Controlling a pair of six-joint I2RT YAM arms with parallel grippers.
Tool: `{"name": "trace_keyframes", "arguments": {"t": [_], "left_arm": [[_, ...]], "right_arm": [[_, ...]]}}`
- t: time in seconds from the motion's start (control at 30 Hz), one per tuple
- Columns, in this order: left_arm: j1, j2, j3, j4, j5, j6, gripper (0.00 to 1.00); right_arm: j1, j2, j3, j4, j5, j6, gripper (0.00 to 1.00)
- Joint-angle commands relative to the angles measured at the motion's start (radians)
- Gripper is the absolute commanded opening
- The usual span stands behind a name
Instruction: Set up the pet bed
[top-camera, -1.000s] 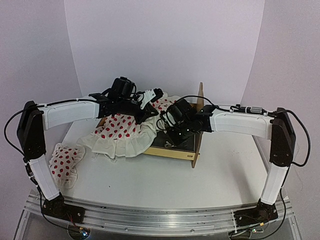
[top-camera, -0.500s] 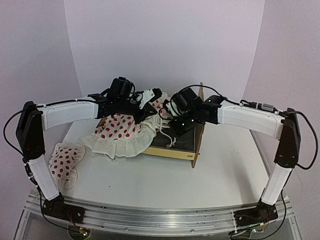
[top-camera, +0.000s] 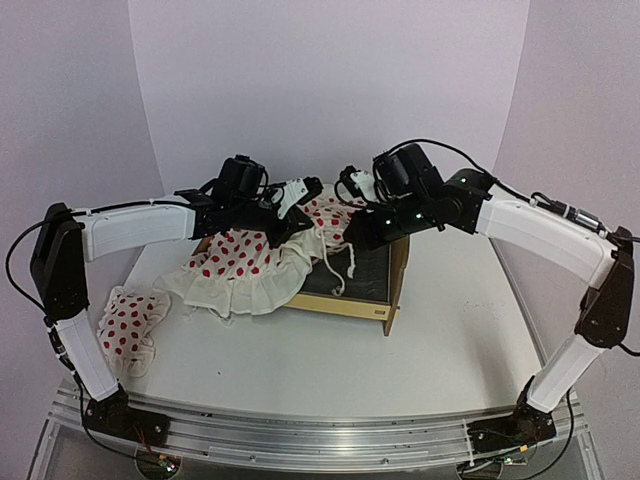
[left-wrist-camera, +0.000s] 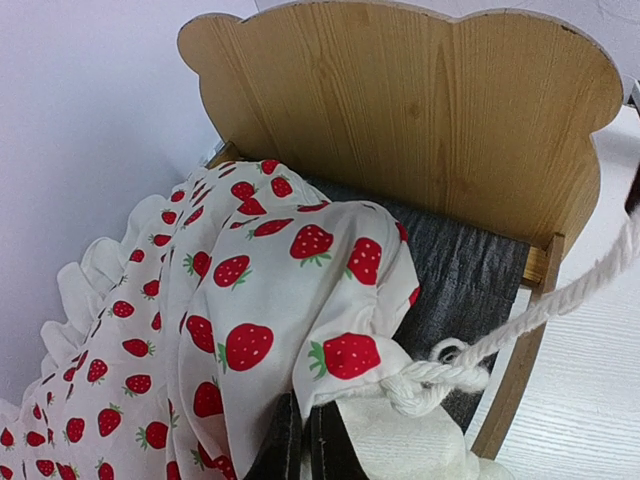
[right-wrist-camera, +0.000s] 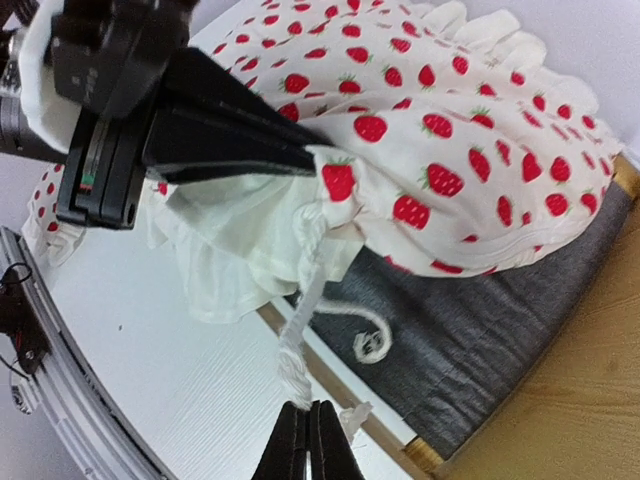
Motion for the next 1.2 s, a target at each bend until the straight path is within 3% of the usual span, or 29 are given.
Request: {"name": "trace_keyframes", "arguments": {"t": [0.0,0.1,0.27,0.53,0.73,1.17], "left_arm": [[0.007,-0.057,-0.01,0.04,-0.01,0.015,0.0],[0.007,-0.055,-0.012,0.045,-0.009,0.015,0.0],[0.007,-0.052,-0.014,0.053,-0.007,0.016,0.0],[0.006,-0.054,-0.02,0.055,0.001,0.015,0.0],[0.005,-0.062,-0.031,0.059,0.0,0.015,0.0],[0.006,-0.064,-0.038,0.066,-0.001,0.02,0.0]], "right_arm": [[0.004,0.001,-0.037,-0.021,-0.235,0.085,0.0],[0.019,0.003,-0.079,-0.022,-0.298,0.118,0.0],[0.039,0.016,-0.152,-0.021,-0.227,0.172,0.0],[0.047,0.038,-0.018,-0.022,0.114,0.03,0.0],[0.044,0.077,0.003,-0.023,0.248,-0.043,0.0],[0.007,0.143,-0.062,-0.03,0.115,0.053,0.0]]}}
